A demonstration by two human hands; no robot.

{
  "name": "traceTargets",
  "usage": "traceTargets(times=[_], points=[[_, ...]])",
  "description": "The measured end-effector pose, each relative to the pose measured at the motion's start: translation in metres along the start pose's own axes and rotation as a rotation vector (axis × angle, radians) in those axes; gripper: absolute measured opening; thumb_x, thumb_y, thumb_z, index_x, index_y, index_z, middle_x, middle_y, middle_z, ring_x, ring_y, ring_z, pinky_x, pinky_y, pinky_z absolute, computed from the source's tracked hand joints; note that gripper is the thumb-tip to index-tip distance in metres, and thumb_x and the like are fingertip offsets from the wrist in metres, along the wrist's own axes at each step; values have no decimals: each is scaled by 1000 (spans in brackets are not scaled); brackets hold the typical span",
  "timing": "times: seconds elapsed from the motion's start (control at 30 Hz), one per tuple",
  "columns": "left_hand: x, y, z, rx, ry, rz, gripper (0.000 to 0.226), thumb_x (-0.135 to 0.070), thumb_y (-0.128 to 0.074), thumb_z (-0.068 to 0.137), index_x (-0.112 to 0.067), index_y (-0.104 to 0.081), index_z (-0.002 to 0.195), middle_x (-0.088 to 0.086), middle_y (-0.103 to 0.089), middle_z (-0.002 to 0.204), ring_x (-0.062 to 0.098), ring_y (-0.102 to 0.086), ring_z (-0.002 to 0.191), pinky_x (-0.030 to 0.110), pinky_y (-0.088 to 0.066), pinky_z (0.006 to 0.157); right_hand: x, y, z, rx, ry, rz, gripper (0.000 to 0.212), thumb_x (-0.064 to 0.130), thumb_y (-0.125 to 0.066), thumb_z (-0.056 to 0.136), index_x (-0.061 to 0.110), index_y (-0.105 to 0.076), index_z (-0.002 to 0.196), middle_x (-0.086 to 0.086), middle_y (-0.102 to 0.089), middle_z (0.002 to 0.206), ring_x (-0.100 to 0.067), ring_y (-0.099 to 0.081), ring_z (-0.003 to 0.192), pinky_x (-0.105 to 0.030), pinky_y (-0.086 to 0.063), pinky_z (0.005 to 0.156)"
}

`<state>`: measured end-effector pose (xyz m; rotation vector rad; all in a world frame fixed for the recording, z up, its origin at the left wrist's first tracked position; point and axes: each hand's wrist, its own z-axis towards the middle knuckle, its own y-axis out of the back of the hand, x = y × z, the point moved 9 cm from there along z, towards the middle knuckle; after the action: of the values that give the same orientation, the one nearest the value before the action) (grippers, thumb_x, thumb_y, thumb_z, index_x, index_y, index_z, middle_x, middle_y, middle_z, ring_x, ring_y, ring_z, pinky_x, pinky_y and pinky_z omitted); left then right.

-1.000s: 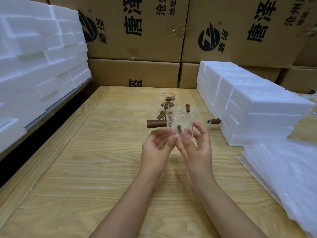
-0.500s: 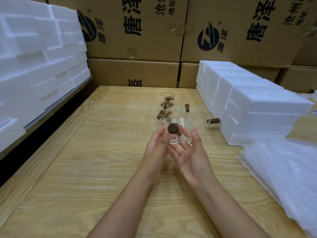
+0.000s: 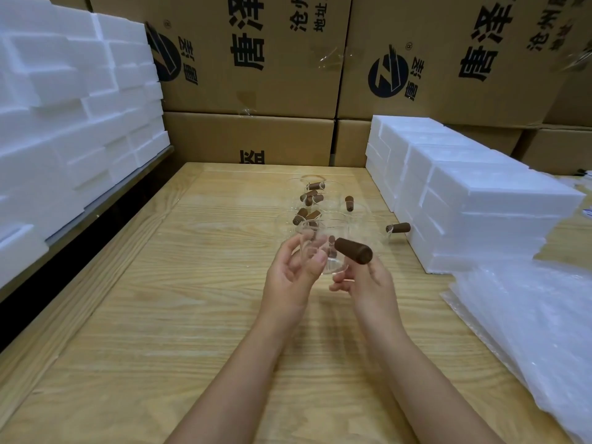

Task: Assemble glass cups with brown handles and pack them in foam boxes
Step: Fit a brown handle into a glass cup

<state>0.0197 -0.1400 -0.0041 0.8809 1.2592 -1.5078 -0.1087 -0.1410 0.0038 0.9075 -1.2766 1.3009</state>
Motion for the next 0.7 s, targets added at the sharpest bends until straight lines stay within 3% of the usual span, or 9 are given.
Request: traceTargets(times=[0.1,0.2,0.3,0.47,0.53,0.6,0.7], points=[[-3,8,0,-78,-51,30,63,-32,-76,71,-17,-50,127,3,-67,123,7,-63,110,18,-52,83,18,6,-1,0,123,76,41,45,-34,100,24,-70,95,5,-56,58,-9,-49,51,-21,-42,46],[-10,11,-2,-130,-137,141,54,-30,-80,70,-33,-50,116,-12,-66,117,3,-63,108,22,-51,89,28,5,-3,38,180,69,47,60,-42,90,24,-72,85,1,-56,56,-10,-47,49,-20,-38,45],[-22,10,-9,-166,-249,280,57,-40,-79,66,-39,-50,115,-25,-62,115,2,-61,108,16,-48,87,30,10,-4,-23,220,-56,29,39,-56,94,17,-66,79,2,-56,58,-2,-54,55,-21,-41,54],[-22,12,-9,-200,-231,305,54,-41,-79,65,-41,-52,111,-18,-64,111,-3,-61,104,16,-49,82,40,6,-11,-5,365,-213,15,13,-62,91,26,-59,84,21,-67,74,5,-63,72,-8,-45,65],[-18,15,-6,-207,-166,247,58,-45,-80,61,-37,-55,113,-12,-65,111,1,-63,99,19,-52,79,45,-1,-15,45,418,-271,21,11,-64,89,29,-56,91,28,-67,83,7,-63,79,-6,-45,67],[-14,15,-2,-174,-99,176,68,-42,-87,64,-21,-58,122,-5,-68,109,7,-65,93,20,-54,74,50,-4,-19,71,476,-326,22,15,-65,88,33,-53,94,29,-65,86,5,-63,79,-6,-44,67],[-7,12,3,-105,5,48,68,-34,-83,68,-4,-58,125,-7,-73,89,2,-64,74,20,-51,61,57,-6,-22,118,530,-308,19,23,-63,85,34,-55,98,15,-67,88,-4,-63,75,-15,-49,68]])
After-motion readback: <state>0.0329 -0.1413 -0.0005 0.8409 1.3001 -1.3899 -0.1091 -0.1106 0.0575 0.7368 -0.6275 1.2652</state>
